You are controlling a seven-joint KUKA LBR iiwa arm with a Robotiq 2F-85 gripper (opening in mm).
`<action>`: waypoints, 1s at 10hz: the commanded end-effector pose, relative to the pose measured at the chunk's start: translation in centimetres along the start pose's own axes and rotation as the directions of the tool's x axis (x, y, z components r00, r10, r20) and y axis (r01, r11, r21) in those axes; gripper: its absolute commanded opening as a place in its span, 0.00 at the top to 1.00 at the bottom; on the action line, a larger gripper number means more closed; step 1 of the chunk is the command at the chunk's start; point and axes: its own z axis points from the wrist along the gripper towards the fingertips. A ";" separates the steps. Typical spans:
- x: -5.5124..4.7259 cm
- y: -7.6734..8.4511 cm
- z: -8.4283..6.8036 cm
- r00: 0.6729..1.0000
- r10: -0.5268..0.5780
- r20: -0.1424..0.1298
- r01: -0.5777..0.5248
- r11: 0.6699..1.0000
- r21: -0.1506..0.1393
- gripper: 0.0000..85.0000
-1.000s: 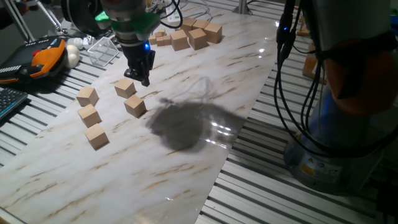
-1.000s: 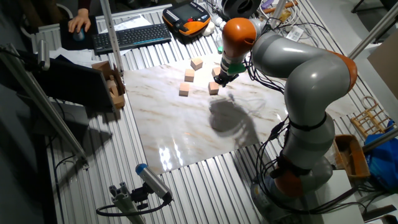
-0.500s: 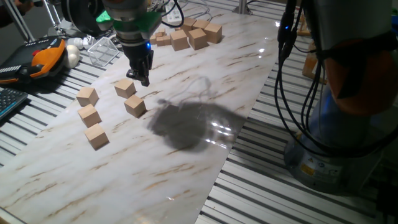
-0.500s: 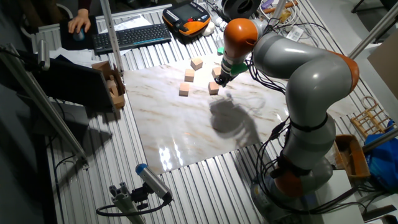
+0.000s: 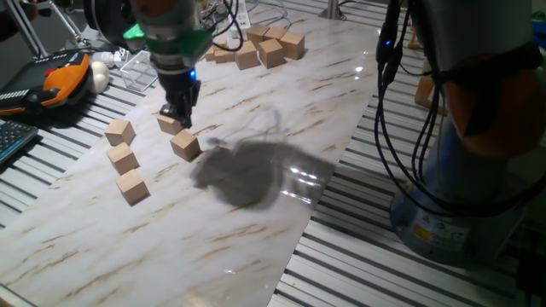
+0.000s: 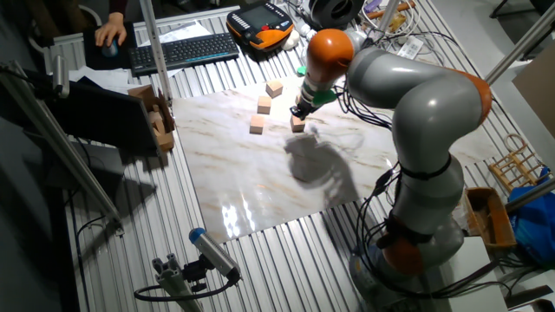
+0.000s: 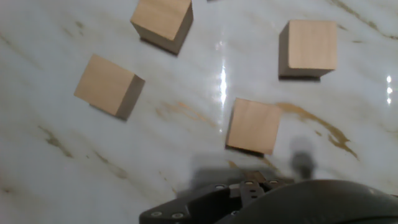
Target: Stack the blocks into a pyramid shape
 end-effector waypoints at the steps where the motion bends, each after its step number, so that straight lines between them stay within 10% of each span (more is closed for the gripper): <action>1: -0.4 0.4 0.4 1.000 0.002 0.000 -0.002 1.000 0.002 1.00; 7: -2.8 2.8 2.4 1.000 0.025 0.012 -0.025 1.000 0.016 1.00; 10: -3.1 2.6 2.4 1.000 0.024 0.001 -0.023 0.999 -0.024 1.00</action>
